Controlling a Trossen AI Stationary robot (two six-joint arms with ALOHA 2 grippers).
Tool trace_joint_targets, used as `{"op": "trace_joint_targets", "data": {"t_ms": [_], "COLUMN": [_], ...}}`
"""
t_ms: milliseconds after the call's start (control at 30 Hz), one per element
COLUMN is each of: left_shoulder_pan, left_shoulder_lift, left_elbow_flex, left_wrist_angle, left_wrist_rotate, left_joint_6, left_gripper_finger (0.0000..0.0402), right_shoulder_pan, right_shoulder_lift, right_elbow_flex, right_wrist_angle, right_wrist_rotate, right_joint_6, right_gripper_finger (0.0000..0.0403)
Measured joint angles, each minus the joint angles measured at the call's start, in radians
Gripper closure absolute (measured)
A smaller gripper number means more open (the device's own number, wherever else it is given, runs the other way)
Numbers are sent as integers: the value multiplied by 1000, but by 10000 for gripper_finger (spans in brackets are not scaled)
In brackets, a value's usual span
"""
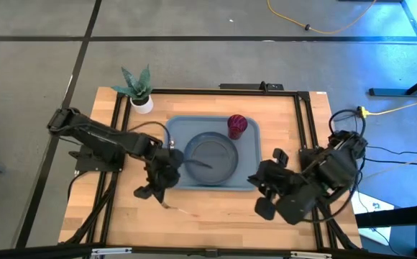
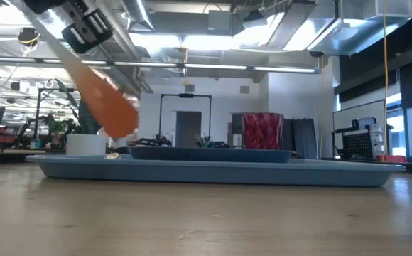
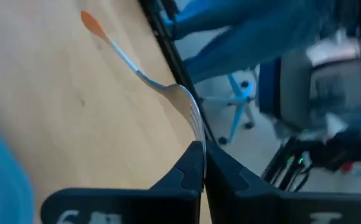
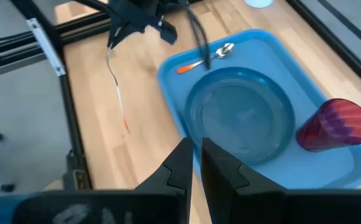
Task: Pick and place plate/cup/fork/spoon on tray
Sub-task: Put the orange fork on the blue tray
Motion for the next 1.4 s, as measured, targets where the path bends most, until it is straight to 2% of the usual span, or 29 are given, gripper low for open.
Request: {"op": "trace_joint_targets", "data": {"t_ms": [200, 433, 633, 933, 1133, 1400], "left_shoulder_pan": [27, 49, 50, 61, 106, 161], "left_shoulder_lift": [-61, -130, -176, -218, -230, -264], "left_elbow_flex": [0, 1, 1, -1, 0, 0], "left_wrist_angle": [-23, -3, -3, -55, -77, -53], "left_wrist_rotate": [-23, -122, -213, -179, -168, -170], "left_joint_6": [-108, -314, -510, -733, -835, -858], "left_gripper_finger": [401, 401, 401, 401, 401, 401], "right_shoulder_pan": [-51, -113, -170, -237, -272, -327], "right_shoulder_lift": [30, 86, 130, 170, 198, 259], "right_elbow_flex": [0, 0, 0, 0, 1, 1], "right_wrist_angle": [0, 4, 46, 69, 140, 230], "right_wrist_rotate": [-14, -112, -130, -132, -138, -285], "right_joint_6": [4, 5, -30, -96, -213, -437], "right_gripper_finger": [368, 368, 368, 369, 397, 375]}}
